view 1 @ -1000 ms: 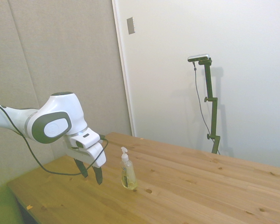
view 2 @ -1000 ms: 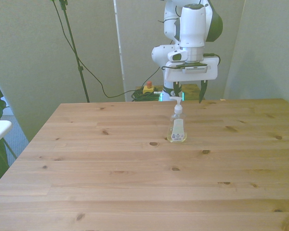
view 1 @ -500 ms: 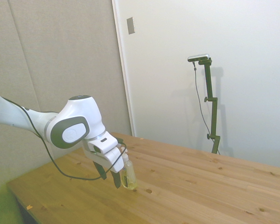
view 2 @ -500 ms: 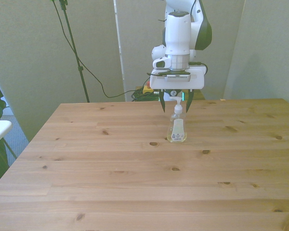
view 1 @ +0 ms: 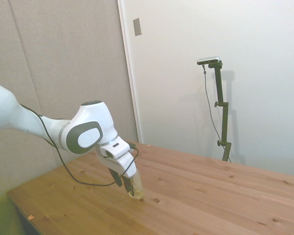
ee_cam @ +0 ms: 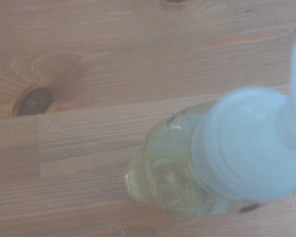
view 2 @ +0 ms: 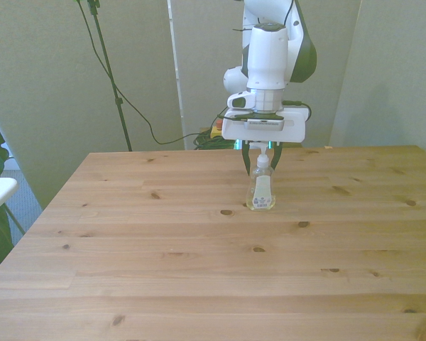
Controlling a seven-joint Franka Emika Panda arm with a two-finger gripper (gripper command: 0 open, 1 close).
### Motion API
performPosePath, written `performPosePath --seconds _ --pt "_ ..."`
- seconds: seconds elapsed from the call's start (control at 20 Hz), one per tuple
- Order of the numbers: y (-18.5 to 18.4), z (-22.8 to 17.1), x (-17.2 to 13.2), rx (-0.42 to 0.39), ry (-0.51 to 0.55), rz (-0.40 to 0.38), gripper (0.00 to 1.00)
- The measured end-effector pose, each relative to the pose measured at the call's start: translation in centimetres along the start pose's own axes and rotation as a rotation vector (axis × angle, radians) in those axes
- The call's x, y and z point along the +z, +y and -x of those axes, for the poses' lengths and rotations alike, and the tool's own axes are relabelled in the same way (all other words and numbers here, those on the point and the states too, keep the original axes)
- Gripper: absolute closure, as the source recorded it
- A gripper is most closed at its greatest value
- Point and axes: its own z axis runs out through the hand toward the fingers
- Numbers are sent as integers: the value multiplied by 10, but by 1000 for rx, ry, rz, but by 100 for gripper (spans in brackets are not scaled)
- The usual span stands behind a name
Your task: Stand the water bottle
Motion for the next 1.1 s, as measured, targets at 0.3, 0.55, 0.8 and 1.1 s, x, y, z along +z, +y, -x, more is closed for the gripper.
performPosePath --seconds 0.3,0.55,0.8,1.1 --pt "-11 -4 5 3 0 5 100" --pt "-18 -5 7 2 1 8 100" --pt "-26 -14 13 18 4 12 100" --pt "-38 -44 21 55 11 16 100"
